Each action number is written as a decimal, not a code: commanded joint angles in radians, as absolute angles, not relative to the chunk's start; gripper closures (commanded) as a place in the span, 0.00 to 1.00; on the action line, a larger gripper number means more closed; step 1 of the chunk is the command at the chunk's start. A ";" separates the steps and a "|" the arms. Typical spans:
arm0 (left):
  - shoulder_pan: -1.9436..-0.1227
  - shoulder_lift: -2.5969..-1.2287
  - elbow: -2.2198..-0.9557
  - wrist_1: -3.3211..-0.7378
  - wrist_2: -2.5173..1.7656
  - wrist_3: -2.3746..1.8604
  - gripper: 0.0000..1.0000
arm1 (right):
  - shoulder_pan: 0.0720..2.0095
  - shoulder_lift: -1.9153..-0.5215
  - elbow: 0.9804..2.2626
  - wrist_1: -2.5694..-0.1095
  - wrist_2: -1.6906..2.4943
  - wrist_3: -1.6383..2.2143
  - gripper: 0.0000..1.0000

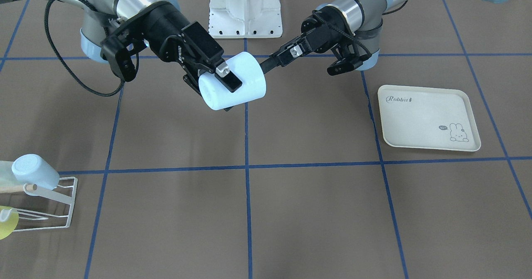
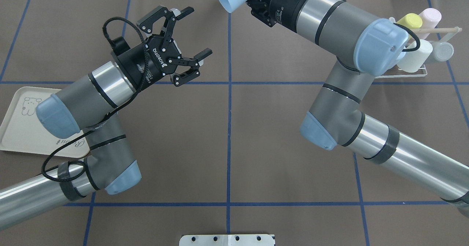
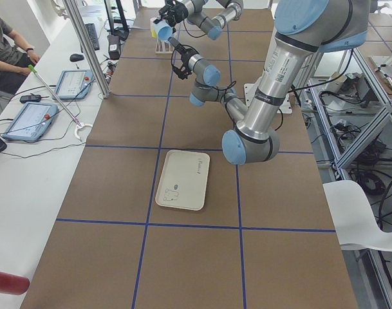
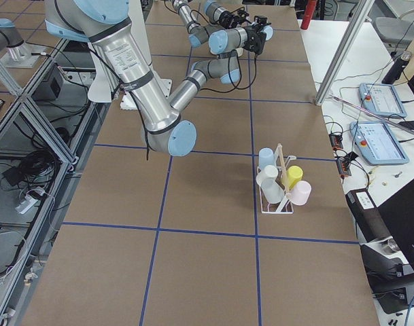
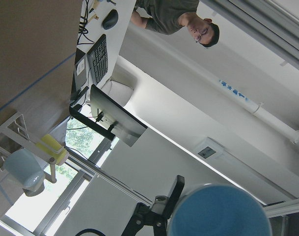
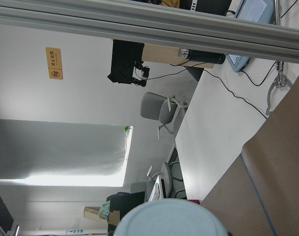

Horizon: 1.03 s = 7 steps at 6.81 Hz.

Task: Transfer IKEA cup to right arm and place on rack

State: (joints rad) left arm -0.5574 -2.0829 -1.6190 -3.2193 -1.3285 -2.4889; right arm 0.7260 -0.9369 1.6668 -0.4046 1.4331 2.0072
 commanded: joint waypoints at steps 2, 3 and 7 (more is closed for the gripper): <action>-0.575 -1.881 -1.768 -3.212 -1.377 -2.297 0.00 | 0.824 -1.055 1.663 -0.420 1.430 1.819 1.00; -0.583 -1.846 -1.787 -3.202 -1.382 -2.287 0.00 | 0.866 -1.122 1.666 -0.469 1.427 1.727 1.00; -0.646 -1.692 -1.815 -3.186 -1.478 -2.084 0.00 | 0.893 -1.230 1.664 -0.796 1.124 1.301 1.00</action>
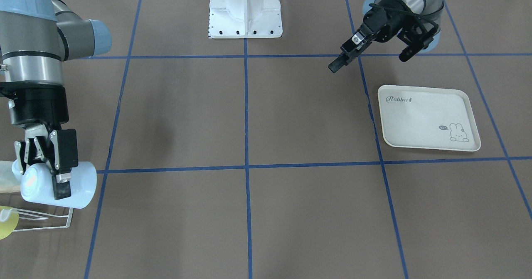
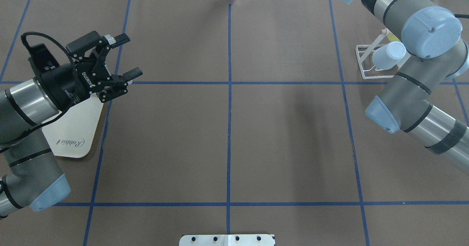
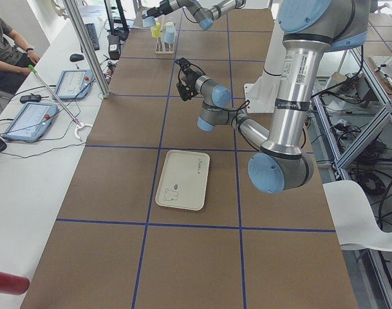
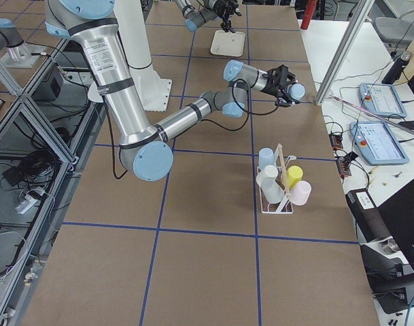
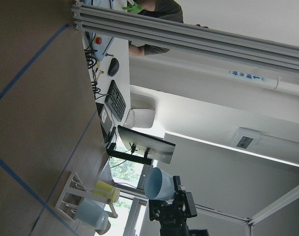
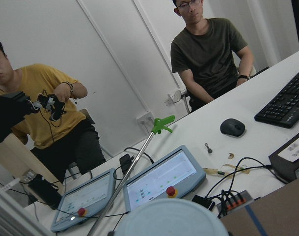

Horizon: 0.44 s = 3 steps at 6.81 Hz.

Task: Transfer IKEA cup to right arm and place on rack

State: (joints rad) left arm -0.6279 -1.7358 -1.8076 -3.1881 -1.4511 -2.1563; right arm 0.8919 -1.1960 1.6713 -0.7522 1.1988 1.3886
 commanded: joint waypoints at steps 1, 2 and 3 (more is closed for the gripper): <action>-0.656 -1.659 -1.819 -3.178 -1.489 -2.021 0.00 | 0.893 -1.252 1.654 -0.819 1.041 1.210 1.00; -0.673 -1.616 -1.824 -3.178 -1.508 -1.991 0.00 | 0.893 -1.296 1.649 -0.840 0.999 1.178 1.00; -0.679 -1.579 -1.844 -3.178 -1.526 -1.935 0.00 | 0.893 -1.340 1.646 -0.841 0.967 1.087 1.00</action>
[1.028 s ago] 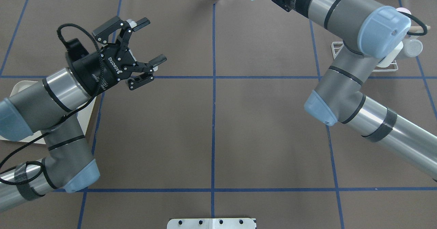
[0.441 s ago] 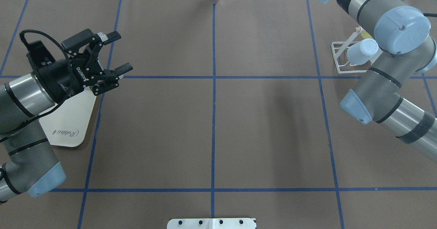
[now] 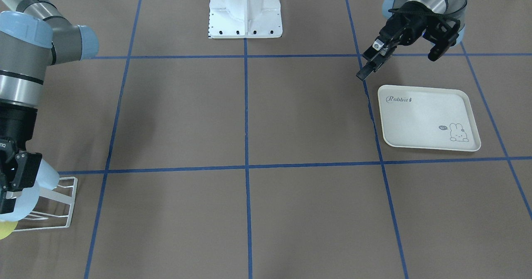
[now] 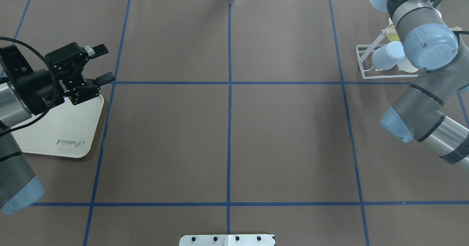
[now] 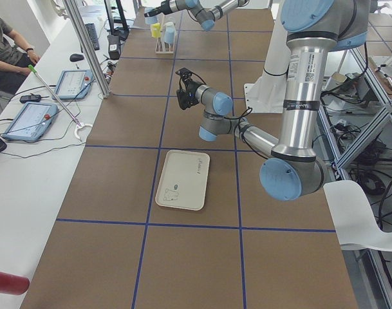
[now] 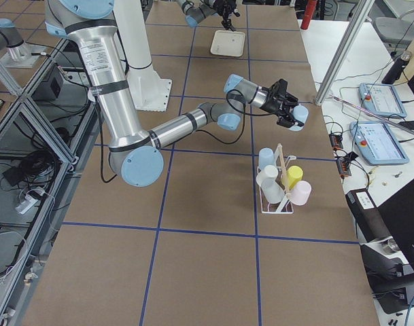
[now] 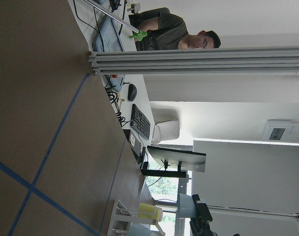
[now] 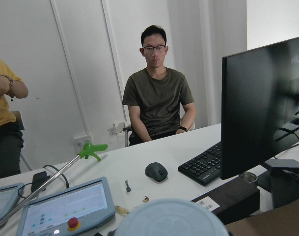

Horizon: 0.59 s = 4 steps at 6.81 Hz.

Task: Transfer IKEA cup to right arm and place on rack

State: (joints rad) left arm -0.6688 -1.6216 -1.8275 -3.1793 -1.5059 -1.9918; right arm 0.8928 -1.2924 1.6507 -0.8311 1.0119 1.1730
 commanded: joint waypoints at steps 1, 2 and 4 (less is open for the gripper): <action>-0.680 -1.569 -1.844 -3.178 -1.526 -1.931 0.00 | 0.893 -1.345 1.638 -0.841 0.951 1.059 1.00; -0.681 -1.568 -1.844 -3.178 -1.526 -1.931 0.00 | 0.890 -1.326 1.581 -0.839 0.951 1.055 1.00; -0.681 -1.566 -1.838 -3.180 -1.526 -1.933 0.00 | 0.888 -1.296 1.539 -0.834 0.957 1.052 1.00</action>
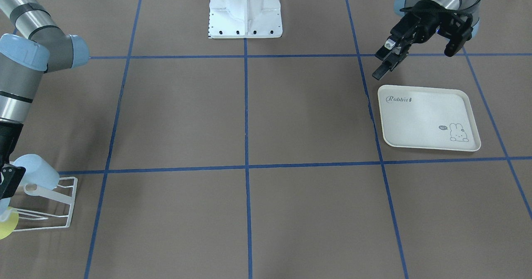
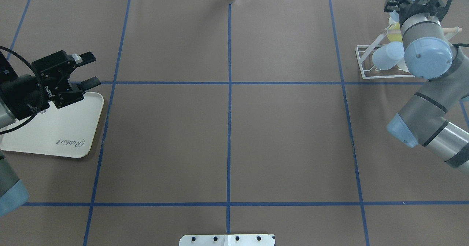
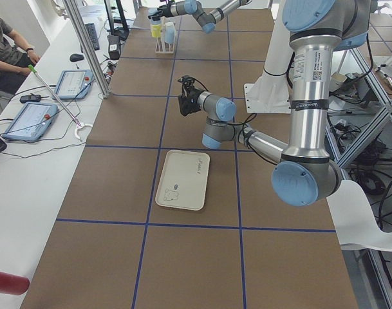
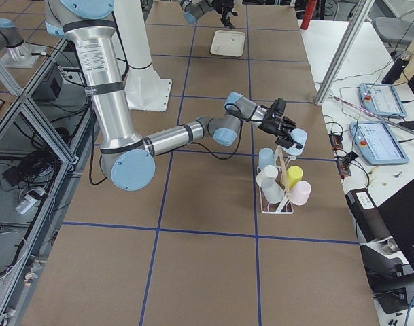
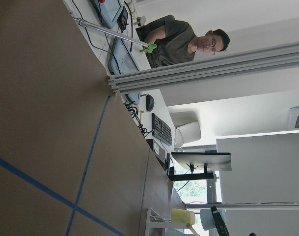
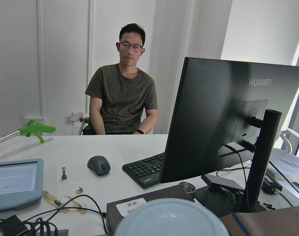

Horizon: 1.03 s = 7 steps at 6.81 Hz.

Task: Transfer IKEA cup to right arm and place on rack

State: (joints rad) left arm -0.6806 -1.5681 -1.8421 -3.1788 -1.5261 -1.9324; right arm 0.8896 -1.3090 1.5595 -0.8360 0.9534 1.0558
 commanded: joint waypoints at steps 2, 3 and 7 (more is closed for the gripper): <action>-0.680 -1.563 -1.835 -3.180 -1.526 -1.933 0.00 | 0.887 -1.295 1.514 -0.830 0.962 1.057 1.00; -0.680 -1.563 -1.832 -3.180 -1.525 -1.933 0.00 | 0.882 -1.295 1.509 -0.831 0.962 1.058 1.00; -0.680 -1.563 -1.830 -3.180 -1.526 -1.933 0.00 | 0.867 -1.224 1.413 -0.825 0.963 1.063 1.00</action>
State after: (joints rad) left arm -0.6795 -1.5631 -1.8303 -3.1800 -1.5263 -1.9323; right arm 0.8689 -1.2479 1.4474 -0.8275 0.9632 1.0619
